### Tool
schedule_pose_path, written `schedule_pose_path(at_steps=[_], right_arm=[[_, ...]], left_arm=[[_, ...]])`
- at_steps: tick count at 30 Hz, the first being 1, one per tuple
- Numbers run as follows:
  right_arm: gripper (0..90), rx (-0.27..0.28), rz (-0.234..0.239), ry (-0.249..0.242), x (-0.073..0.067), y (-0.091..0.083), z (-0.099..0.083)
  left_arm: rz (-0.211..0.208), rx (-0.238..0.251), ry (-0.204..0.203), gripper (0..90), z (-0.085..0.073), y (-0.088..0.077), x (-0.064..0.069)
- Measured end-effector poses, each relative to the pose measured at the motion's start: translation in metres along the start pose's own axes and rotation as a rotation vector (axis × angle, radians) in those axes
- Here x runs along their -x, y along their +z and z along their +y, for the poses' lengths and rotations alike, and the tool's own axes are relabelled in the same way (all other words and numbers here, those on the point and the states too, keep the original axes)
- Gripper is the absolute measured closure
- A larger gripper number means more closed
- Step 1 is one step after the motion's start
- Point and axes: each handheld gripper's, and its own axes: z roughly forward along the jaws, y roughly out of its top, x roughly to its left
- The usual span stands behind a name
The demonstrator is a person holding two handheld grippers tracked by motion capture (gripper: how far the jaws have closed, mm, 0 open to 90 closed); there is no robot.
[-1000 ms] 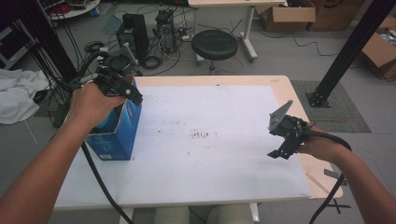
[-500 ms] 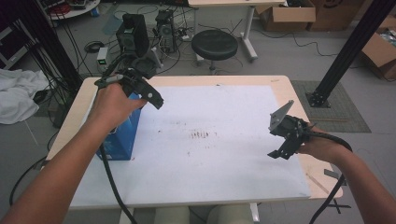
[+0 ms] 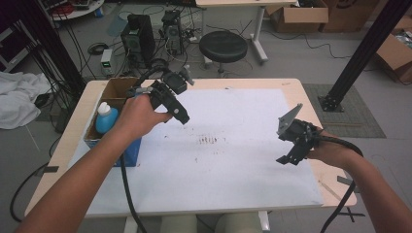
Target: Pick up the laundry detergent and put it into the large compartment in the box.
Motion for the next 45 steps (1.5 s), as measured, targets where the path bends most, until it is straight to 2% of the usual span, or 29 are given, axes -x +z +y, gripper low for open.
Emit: schedule_pose_path(at_steps=[3,9,17,31,45], right_arm=[[16.4,-0.001,0.002,0.001,0.000,0.001,0.001],[16.3,-0.002,0.008,-0.002,0.001,0.004,0.004],[16.4,-0.003,0.011,-0.011,0.005,0.005,0.008],[16.4,-0.009,0.008,-0.001,0.008,0.004,0.006],[16.4,-0.011,0.012,-0.003,0.009,0.006,0.008]], left_arm=[[-0.008,-0.009,0.050,19.0,0.001,0.006,0.005],[-0.018,-0.014,0.122,18.8,0.004,0.012,0.014],[-0.055,-0.026,0.158,18.6,0.006,0.023,0.018],[-0.075,-0.032,0.186,18.9,0.009,0.032,0.019],[-0.070,-0.039,0.168,19.1,0.006,0.033,0.014]])
